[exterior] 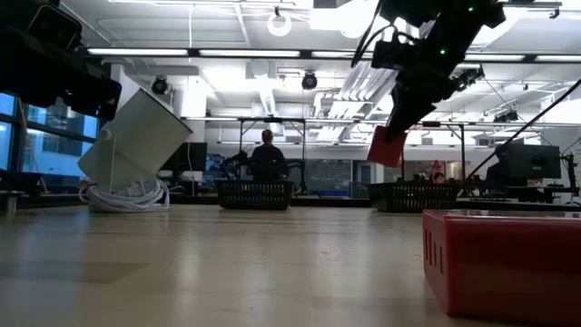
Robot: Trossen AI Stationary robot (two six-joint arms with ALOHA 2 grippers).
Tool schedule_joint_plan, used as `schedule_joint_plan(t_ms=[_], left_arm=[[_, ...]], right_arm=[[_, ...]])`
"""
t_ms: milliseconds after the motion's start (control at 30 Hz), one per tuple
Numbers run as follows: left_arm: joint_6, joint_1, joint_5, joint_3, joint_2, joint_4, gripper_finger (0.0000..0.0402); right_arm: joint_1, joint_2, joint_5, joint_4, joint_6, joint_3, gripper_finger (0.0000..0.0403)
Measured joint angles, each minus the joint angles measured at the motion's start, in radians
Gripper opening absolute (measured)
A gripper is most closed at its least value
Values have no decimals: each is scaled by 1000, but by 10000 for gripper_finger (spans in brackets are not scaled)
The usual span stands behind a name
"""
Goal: Pick & Place Office items
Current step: Put the red charger adapter into the right black bin
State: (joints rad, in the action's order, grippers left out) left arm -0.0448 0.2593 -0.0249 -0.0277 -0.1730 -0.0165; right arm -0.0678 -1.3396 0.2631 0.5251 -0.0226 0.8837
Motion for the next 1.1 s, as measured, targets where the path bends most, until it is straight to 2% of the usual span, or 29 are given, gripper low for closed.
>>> schedule_joint_plan(t_ms=[333,567,1100], left_arm=[[0,0,0,0,0,0,180],[0,0,0,0,0,0,180],[0,0,0,0,0,0,180]], right_arm=[[-157,0,2,-36,-1,0,111],[-258,0,59,-44,1,0,111],[-451,-4,12,-47,-93,0,112]])
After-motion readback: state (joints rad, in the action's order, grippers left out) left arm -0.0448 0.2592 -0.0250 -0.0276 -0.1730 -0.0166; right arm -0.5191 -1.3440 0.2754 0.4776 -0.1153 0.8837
